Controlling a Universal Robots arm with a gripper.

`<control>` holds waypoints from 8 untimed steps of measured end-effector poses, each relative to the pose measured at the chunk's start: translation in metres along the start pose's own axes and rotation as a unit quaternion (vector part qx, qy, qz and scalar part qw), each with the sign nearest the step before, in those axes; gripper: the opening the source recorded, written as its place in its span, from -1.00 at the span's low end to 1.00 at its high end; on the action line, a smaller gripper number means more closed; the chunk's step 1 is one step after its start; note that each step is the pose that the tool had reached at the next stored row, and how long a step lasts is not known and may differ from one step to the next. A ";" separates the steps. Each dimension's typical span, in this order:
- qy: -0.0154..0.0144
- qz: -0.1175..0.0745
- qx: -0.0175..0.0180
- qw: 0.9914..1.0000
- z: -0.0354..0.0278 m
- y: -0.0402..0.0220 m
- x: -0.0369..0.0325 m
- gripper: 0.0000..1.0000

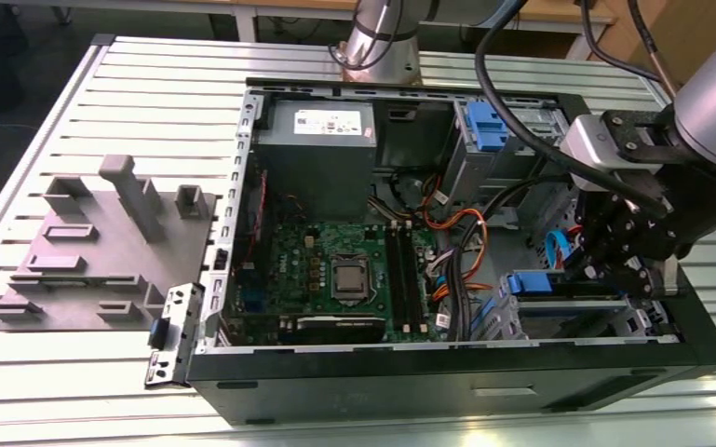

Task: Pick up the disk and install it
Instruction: 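Insert the first disk wire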

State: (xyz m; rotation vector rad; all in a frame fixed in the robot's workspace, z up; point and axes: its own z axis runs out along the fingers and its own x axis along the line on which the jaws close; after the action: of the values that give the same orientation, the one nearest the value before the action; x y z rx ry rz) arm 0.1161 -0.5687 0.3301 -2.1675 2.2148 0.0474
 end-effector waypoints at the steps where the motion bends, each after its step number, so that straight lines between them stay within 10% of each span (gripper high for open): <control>1: 0.000 0.000 0.000 1.000 0.0002 0.0000 0.0000 -0.68; 8: 0.000 0.000 0.000 1.000 0.0004 0.0000 0.0000 -0.68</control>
State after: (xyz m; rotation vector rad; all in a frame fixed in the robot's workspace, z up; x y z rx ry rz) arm 0.1161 -0.5687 0.3298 -2.1673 2.2145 0.0479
